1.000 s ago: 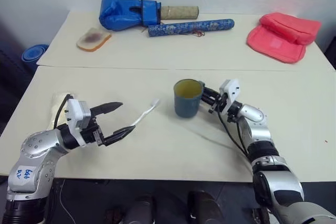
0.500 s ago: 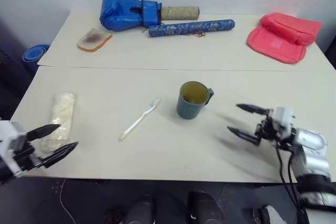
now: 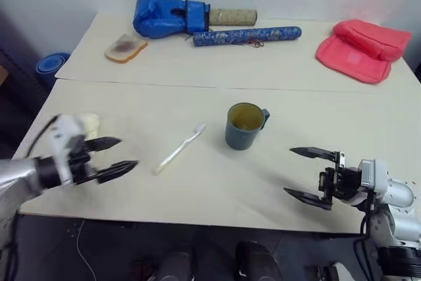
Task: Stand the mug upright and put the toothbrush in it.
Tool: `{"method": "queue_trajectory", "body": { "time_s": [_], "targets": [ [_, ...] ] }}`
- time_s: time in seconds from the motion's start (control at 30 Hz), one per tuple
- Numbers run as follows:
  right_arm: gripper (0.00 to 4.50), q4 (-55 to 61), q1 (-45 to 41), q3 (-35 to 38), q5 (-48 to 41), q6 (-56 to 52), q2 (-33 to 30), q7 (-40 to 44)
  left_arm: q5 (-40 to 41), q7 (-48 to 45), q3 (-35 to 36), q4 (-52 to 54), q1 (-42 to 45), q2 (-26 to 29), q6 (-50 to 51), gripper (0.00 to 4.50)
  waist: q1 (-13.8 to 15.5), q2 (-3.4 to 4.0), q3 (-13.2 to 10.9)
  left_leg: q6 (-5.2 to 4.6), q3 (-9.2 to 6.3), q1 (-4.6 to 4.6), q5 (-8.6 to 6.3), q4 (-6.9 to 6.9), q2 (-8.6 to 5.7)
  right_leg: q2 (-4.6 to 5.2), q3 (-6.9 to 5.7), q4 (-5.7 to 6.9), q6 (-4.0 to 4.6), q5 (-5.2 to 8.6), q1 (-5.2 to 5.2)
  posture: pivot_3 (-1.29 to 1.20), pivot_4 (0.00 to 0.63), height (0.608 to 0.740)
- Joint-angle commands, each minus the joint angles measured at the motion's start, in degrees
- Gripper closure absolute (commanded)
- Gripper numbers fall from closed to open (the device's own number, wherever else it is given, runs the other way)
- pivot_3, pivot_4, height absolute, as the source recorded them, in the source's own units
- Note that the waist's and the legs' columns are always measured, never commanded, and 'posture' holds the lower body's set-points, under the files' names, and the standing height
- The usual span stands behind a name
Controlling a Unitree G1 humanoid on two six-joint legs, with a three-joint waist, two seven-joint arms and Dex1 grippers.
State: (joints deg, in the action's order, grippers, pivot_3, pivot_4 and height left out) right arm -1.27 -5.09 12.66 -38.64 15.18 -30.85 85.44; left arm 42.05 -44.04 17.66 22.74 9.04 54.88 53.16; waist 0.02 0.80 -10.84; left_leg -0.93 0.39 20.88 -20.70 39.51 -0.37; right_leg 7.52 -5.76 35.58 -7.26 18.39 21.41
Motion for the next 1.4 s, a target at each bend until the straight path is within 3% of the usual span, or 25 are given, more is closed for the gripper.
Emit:
{"method": "queue_trajectory", "body": {
  "time_s": [0.03, 0.17, 0.33, 0.47, 0.63, 0.83, 0.87, 0.93, 1.1, 1.2, 1.4],
  "targets": [
    [0.02, 1.33, 0.36, -0.05, -2.50, 0.72, 1.27, 1.84, 1.14, 6.02, -9.24, 1.22, 9.04, -2.34, 10.99, 0.00, -0.16, 0.01, 0.00, -0.01, 0.05, 0.02, 0.00, 0.00, -0.01, -0.02, -0.07, 0.03, 0.00, 0.00, 0.05, 0.00, 0.150, 0.740],
    [0.02, -0.15, 1.71, -0.70, -1.70, 3.47, 1.94, 4.21, -5.82, 13.04, -18.78, -2.95, 18.56, -6.89, 15.08, 0.00, -0.17, -0.02, -0.01, -0.02, 0.21, -0.02, 0.01, 0.02, -0.02, -0.13, -0.19, 0.07, 0.00, 0.00, 0.10, 0.00, 0.150, 0.740],
    [0.02, -0.88, 3.16, -0.41, -1.57, 5.61, 2.29, 4.26, -11.89, 15.68, -27.39, -6.29, 23.24, -9.66, 16.49, 0.00, -0.02, -0.02, -0.02, -0.01, 0.25, -0.01, 0.02, 0.05, 0.00, -0.15, -0.15, 0.05, -0.01, 0.00, 0.10, 0.00, 0.150, 0.740],
    [0.00, -0.98, 4.84, -0.06, -1.45, 7.07, 2.70, 3.58, -14.47, 16.06, -33.11, -9.60, 25.15, -15.03, 16.92, 0.90, 0.94, 0.01, 0.02, -0.02, 0.21, -0.03, 0.02, 0.14, -0.04, -0.14, -0.14, 0.05, -0.01, 0.00, 0.01, 0.00, 0.150, 0.740],
    [0.00, 0.07, 5.33, -0.44, -0.92, 7.64, 2.98, 1.87, -19.18, 15.66, -35.06, -12.42, 24.70, -16.07, 13.31, 2.34, 1.47, 0.05, 0.05, -0.05, 0.20, -0.33, 0.03, 0.18, -0.08, -0.10, -0.10, 0.01, -0.02, 0.00, -0.34, 0.00, 0.150, 0.740],
    [0.00, 0.56, 5.63, -0.04, -0.02, 7.51, 2.67, -0.75, -19.18, 13.35, -27.18, -14.24, 22.63, -17.60, 4.88, 4.27, 1.40, 0.07, 0.06, -0.04, 0.13, -0.77, 0.02, 0.03, -0.05, -0.10, -0.09, -0.20, -0.02, 0.00, -0.83, 0.00, 0.150, 0.740],
    [0.00, 0.78, 5.68, 0.37, 0.01, 7.34, 2.54, -1.68, -18.42, 11.52, -25.64, -14.25, 22.23, -17.50, 2.92, 4.39, 1.40, 0.07, 0.06, -0.04, 0.12, -0.75, 0.02, 0.03, -0.05, -0.09, -0.09, -0.19, -0.02, 0.00, -0.83, 0.00, 0.150, 0.740],
    [0.00, 1.22, 5.84, 0.91, -0.11, 7.01, 2.31, -3.04, -17.48, 9.70, -23.04, -14.55, 21.83, -18.46, -0.30, 4.39, 1.34, 0.06, 0.05, -0.04, 0.10, -0.71, 0.02, 0.04, -0.05, -0.08, -0.11, -0.20, -0.02, 0.00, -0.80, 0.00, 0.150, 0.740],
    [0.00, 6.91, 8.78, 4.51, -0.95, 5.93, 2.86, -11.49, -11.65, 6.12, -10.92, -19.64, 25.10, -31.91, -23.46, 4.39, 1.68, -0.05, -0.04, -0.04, -0.10, -0.47, 0.02, 0.18, -0.09, -0.02, -0.22, -0.26, -0.02, 0.00, -0.73, 0.00, 0.150, 0.740],
    [0.00, 11.28, 11.85, 5.53, -0.14, 5.67, 3.94, -16.18, -4.07, 1.71, -6.37, -20.58, 28.50, -38.85, -28.79, 4.39, 1.56, -0.09, -0.05, -0.03, -0.07, -0.43, 0.01, 0.16, -0.07, -0.07, -0.41, -0.30, -0.03, 0.00, -0.71, 0.00, 0.150, 0.740],
    [0.00, 14.00, 13.86, 5.27, 2.29, 6.37, 4.79, -21.48, -5.69, -5.78, -11.88, -29.67, 34.67, -50.73, -39.97, 4.39, 1.52, -0.11, -0.05, -0.06, 0.21, -0.54, 0.01, 0.10, -0.06, -0.09, -0.40, -0.38, -0.09, -0.04, -0.78, 0.00, 0.150, 0.740]
  ]
}}
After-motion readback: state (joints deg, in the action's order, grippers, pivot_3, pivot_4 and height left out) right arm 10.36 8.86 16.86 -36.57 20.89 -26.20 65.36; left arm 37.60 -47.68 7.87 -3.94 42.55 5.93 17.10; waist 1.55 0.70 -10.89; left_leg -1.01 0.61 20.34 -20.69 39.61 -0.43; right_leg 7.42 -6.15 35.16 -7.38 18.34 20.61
